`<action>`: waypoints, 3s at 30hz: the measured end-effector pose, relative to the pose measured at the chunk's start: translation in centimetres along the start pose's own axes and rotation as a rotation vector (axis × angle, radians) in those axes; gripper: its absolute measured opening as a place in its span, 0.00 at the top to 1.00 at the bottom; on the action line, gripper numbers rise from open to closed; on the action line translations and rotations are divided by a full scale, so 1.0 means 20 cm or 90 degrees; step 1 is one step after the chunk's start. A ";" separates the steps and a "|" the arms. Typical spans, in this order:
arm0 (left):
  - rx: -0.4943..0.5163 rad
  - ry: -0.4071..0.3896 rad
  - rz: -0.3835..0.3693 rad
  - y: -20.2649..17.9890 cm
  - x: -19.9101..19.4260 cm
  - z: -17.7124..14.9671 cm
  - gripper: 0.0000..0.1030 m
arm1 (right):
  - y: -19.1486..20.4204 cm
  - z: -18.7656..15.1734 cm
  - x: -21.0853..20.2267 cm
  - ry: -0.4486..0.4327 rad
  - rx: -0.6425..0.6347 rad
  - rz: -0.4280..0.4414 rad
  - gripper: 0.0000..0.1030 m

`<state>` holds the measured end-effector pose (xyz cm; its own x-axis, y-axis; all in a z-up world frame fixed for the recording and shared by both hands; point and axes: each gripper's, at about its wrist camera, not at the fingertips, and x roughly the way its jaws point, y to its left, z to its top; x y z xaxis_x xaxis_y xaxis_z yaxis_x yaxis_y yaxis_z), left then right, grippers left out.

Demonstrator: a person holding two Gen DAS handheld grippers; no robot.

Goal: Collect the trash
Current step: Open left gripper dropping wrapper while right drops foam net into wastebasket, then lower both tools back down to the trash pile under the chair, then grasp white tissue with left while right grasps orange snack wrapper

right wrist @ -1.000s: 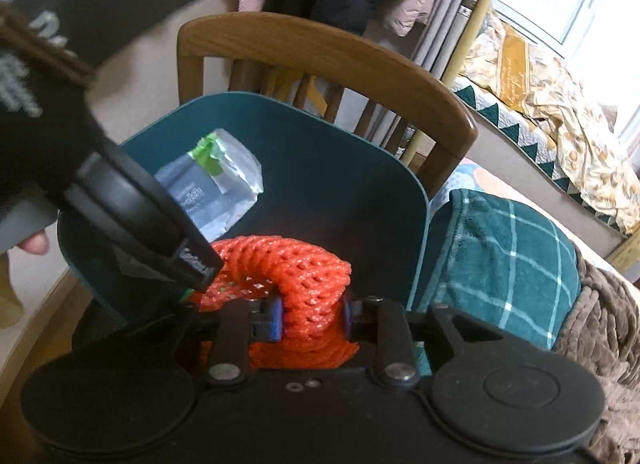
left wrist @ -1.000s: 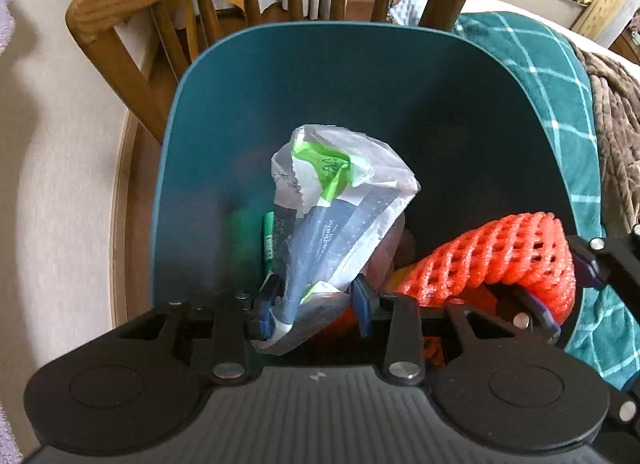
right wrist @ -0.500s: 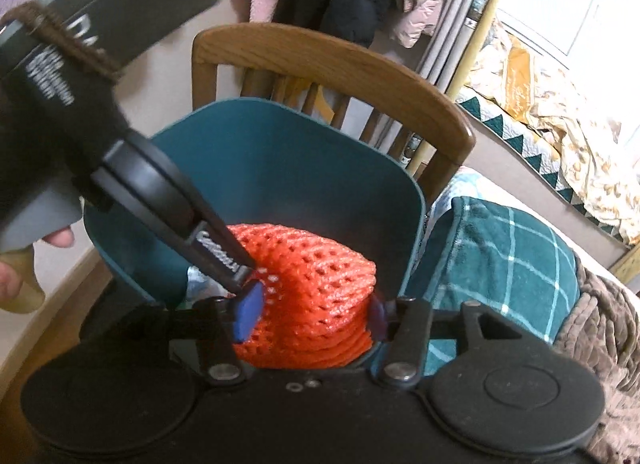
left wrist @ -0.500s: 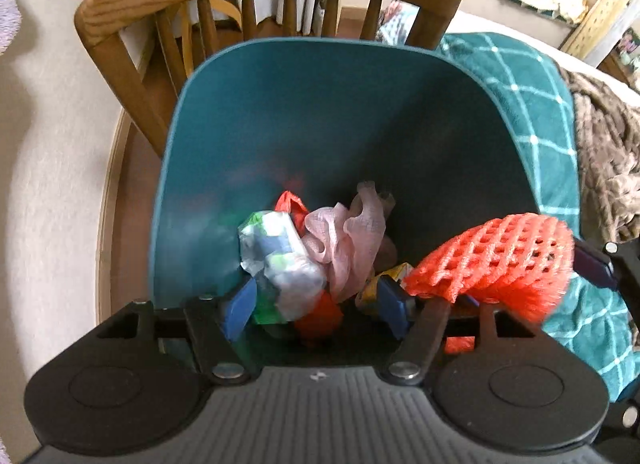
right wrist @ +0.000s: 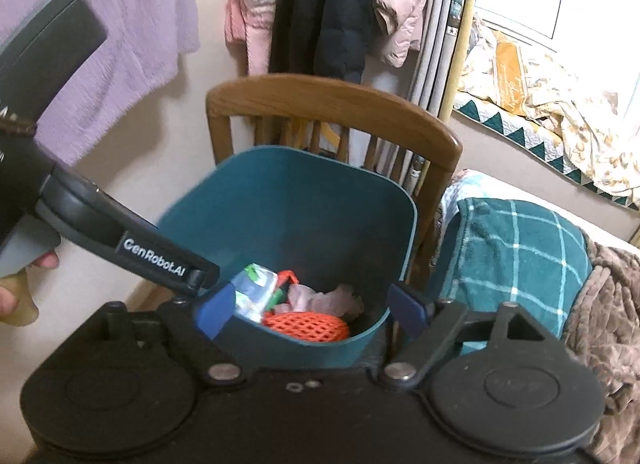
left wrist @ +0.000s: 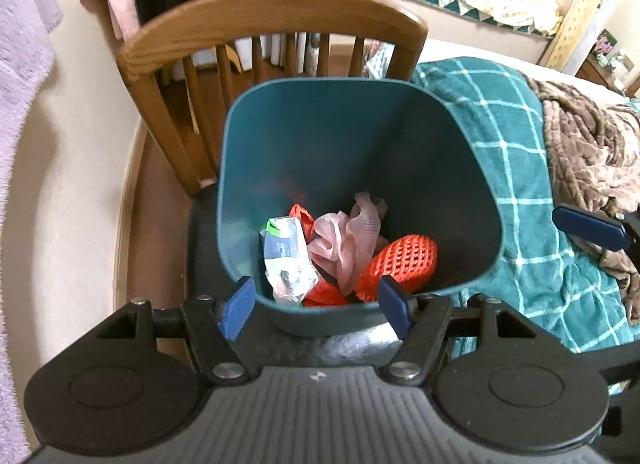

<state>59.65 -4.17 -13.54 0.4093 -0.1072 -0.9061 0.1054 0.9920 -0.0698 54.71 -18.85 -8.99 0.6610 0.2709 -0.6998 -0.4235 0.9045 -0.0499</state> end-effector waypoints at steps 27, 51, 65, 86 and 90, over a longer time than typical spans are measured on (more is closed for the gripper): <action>-0.053 -0.098 0.018 0.17 -0.41 -0.85 0.19 | 0.27 -0.46 -0.35 -0.047 0.033 0.175 0.00; -0.197 0.149 0.003 0.62 1.20 -1.88 0.01 | 0.79 -1.61 0.73 0.187 0.010 0.180 0.02; -0.320 0.298 0.045 0.73 2.29 -2.47 0.01 | 1.06 -2.57 1.48 0.364 -0.044 0.210 0.15; -0.202 0.323 -0.022 0.53 2.87 -2.75 0.24 | 1.24 -3.08 2.03 0.409 -0.091 0.213 0.38; -0.241 0.316 -0.032 0.55 2.87 -2.76 0.32 | 1.25 -3.10 2.04 0.402 -0.093 0.203 0.50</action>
<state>34.27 4.33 -89.36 -0.0674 -0.2006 -0.9773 -0.2519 0.9513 -0.1779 32.68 -5.52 -83.03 0.0260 0.2330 -0.9721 -0.6443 0.7474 0.1620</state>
